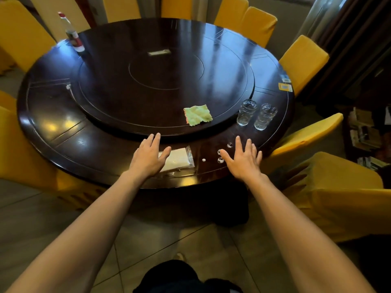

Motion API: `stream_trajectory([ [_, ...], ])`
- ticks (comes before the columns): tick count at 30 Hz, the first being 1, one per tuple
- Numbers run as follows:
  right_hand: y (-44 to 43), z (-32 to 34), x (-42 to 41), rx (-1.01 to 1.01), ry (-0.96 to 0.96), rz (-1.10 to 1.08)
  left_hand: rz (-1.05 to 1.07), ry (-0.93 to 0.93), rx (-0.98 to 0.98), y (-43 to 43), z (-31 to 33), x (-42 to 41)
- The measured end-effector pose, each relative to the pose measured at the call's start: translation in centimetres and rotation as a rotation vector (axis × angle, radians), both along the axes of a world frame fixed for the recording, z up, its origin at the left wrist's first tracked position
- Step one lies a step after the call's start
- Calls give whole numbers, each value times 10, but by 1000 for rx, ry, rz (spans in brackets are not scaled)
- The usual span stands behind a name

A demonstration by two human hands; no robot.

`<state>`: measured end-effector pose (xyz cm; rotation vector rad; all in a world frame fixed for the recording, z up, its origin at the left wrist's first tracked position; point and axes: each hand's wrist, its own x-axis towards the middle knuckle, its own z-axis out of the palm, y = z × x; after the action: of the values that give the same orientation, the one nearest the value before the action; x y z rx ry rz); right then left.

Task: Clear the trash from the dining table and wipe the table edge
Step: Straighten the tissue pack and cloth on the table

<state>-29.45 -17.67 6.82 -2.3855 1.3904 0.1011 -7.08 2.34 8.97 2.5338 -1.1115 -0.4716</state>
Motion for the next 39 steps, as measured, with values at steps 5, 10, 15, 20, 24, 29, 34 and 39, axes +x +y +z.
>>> stream_trajectory([
  [5,9,-12,26,32,12,25,69,98,0,12,-15,21],
  [10,6,-29,46,62,19,58,135,176,23,14,-30,29],
  [15,-8,-46,69,113,40,77,184,218,7,6,-46,32],
  [20,-23,-64,97,205,49,114,283,265,9,-3,-62,41],
  [24,-35,-75,121,285,-13,160,374,304,4,-4,-78,46],
  [29,-46,-89,137,411,-82,154,496,366,-17,-3,-94,48],
  [34,-49,-106,145,523,-98,77,636,504,48,1,-115,55],
  [39,-45,-117,152,580,-47,61,759,572,38,-1,-135,66],
])
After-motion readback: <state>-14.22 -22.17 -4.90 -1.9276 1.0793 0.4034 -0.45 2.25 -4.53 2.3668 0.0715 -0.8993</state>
